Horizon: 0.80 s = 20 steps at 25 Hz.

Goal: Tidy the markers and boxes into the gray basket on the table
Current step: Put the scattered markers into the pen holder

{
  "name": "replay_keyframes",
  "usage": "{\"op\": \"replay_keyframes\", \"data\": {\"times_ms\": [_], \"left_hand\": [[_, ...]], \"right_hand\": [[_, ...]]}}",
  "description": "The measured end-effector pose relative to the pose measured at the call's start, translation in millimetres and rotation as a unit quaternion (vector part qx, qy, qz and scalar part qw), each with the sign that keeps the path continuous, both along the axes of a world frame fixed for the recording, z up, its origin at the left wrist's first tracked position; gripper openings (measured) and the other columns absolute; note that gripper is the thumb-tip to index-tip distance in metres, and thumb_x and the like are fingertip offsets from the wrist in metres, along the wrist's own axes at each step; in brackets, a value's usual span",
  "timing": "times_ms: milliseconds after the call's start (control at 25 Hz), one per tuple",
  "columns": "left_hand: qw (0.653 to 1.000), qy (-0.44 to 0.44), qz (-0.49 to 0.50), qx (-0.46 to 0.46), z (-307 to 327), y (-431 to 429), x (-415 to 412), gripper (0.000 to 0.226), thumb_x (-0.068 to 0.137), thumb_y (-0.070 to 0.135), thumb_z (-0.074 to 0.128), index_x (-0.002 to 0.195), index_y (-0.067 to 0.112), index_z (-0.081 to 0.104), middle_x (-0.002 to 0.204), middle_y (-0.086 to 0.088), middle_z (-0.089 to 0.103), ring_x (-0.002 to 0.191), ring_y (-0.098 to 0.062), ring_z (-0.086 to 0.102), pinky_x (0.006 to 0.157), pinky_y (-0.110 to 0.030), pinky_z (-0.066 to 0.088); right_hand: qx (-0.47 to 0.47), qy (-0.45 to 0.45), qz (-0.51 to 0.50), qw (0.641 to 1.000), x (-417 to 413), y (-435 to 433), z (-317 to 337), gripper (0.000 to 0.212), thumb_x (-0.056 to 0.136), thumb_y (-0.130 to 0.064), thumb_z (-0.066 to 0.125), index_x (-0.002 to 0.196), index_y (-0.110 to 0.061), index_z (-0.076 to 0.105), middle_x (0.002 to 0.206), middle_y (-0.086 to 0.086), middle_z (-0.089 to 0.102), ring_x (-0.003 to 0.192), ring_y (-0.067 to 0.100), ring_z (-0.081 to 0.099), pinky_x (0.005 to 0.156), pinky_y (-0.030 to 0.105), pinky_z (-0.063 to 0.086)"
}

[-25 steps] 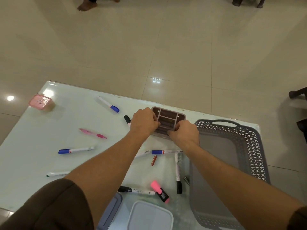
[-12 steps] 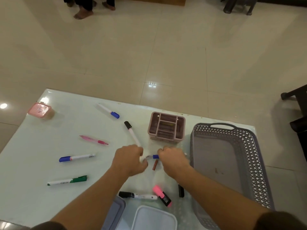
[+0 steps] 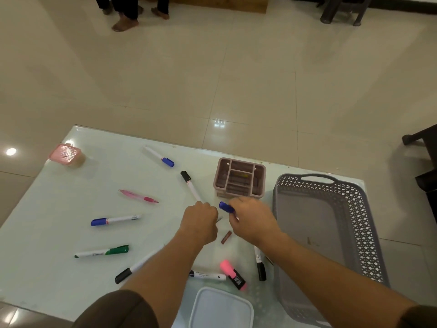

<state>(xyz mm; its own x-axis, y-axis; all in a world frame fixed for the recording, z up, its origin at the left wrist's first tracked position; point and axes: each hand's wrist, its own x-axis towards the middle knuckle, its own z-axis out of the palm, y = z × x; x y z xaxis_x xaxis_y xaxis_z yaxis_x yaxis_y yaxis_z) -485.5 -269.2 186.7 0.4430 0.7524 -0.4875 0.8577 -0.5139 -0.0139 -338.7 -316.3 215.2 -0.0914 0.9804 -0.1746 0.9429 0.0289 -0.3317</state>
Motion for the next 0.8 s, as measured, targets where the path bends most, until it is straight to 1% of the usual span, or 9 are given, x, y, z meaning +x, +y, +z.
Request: {"op": "replay_keyframes", "data": {"times_ms": [120,240,280,360,440,520,640,720,800], "left_hand": [[0.995,-0.064,0.074,-0.008,18.1,5.8,-1.8,0.022,0.091,0.039,0.052,0.096,0.018,0.052,0.08,0.0,0.057,0.074,-0.019,0.059,0.068,-0.031,0.049],[0.974,-0.158,0.152,0.052,40.8,14.0,-18.6,0.027,0.091,0.045,0.048,0.092,0.019,0.053,0.069,0.0,0.058,0.065,-0.02,0.06,0.066,-0.034,0.054],[0.954,-0.219,0.193,0.066,51.6,18.8,-21.2,0.026,0.093,0.042,0.048,0.098,0.018,0.056,0.068,-0.001,0.059,0.064,-0.022,0.059,0.065,-0.034,0.053],[0.901,-0.335,0.271,0.042,71.4,33.8,-15.2,0.028,0.099,0.032,0.046,0.121,0.019,0.059,0.074,-0.006,0.064,0.064,-0.021,0.06,0.062,-0.032,0.051],[0.86,-0.384,0.331,-0.057,89.1,51.7,1.2,0.041,0.103,0.027,0.041,0.143,0.024,0.049,0.1,-0.01,0.069,0.077,-0.022,0.067,0.072,-0.031,0.056],[0.857,-0.346,0.347,-0.158,103.3,72.7,19.6,0.045,0.103,0.019,0.04,0.147,0.025,0.042,0.121,-0.013,0.063,0.093,-0.028,0.067,0.082,-0.037,0.058],[0.91,-0.208,0.267,-0.239,127.2,99.6,45.4,0.031,0.095,0.007,0.045,0.124,0.007,0.054,0.102,-0.02,0.062,0.086,-0.029,0.061,0.064,-0.032,0.049],[0.941,-0.122,0.222,-0.224,135.1,106.2,58.0,0.03,0.09,0.005,0.056,0.118,0.001,0.064,0.09,-0.014,0.062,0.075,-0.024,0.06,0.057,-0.027,0.045],[0.962,-0.073,0.198,-0.173,135.0,102.8,65.5,0.023,0.089,0.004,0.059,0.109,0.002,0.07,0.082,-0.009,0.064,0.07,-0.019,0.064,0.054,-0.025,0.048]], "right_hand": [[0.08,0.094,-0.085,0.989,6.6,0.6,23.3,0.021,0.088,-0.031,0.062,0.106,-0.023,0.065,0.092,-0.004,0.069,0.077,0.017,0.062,0.069,0.035,0.055],[0.161,0.181,-0.173,0.955,20.4,4.9,52.7,0.023,0.083,-0.027,0.067,0.106,-0.024,0.066,0.079,-0.009,0.067,0.067,0.012,0.063,0.065,0.03,0.055],[0.183,0.204,-0.203,0.94,27.4,7.8,62.4,0.028,0.083,-0.024,0.069,0.111,-0.024,0.066,0.078,-0.01,0.068,0.067,0.011,0.064,0.066,0.027,0.054],[0.219,0.236,-0.257,0.911,42.2,14.9,78.1,0.041,0.085,-0.021,0.072,0.125,-0.023,0.062,0.082,-0.009,0.07,0.068,0.008,0.066,0.067,0.022,0.053],[0.235,0.253,-0.293,0.892,54.7,21.0,87.0,0.043,0.088,-0.02,0.071,0.128,-0.025,0.058,0.087,-0.008,0.07,0.069,0.007,0.067,0.066,0.025,0.055],[0.238,0.251,-0.309,0.886,61.0,25.4,87.2,0.037,0.09,-0.019,0.07,0.123,-0.025,0.056,0.09,-0.008,0.069,0.071,0.007,0.068,0.066,0.032,0.058],[0.23,0.233,-0.324,0.888,65.7,28.7,79.8,0.029,0.09,-0.019,0.069,0.115,-0.023,0.054,0.091,-0.008,0.069,0.076,0.012,0.069,0.069,0.036,0.058],[0.206,0.215,-0.325,0.898,65.8,29.7,73.1,0.027,0.091,-0.02,0.068,0.114,-0.021,0.053,0.091,-0.006,0.07,0.078,0.016,0.069,0.069,0.033,0.056],[0.184,0.197,-0.314,0.91,62.6,29.8,67.8,0.025,0.093,-0.023,0.067,0.114,-0.021,0.053,0.093,-0.004,0.071,0.079,0.02,0.069,0.067,0.031,0.054]]}}
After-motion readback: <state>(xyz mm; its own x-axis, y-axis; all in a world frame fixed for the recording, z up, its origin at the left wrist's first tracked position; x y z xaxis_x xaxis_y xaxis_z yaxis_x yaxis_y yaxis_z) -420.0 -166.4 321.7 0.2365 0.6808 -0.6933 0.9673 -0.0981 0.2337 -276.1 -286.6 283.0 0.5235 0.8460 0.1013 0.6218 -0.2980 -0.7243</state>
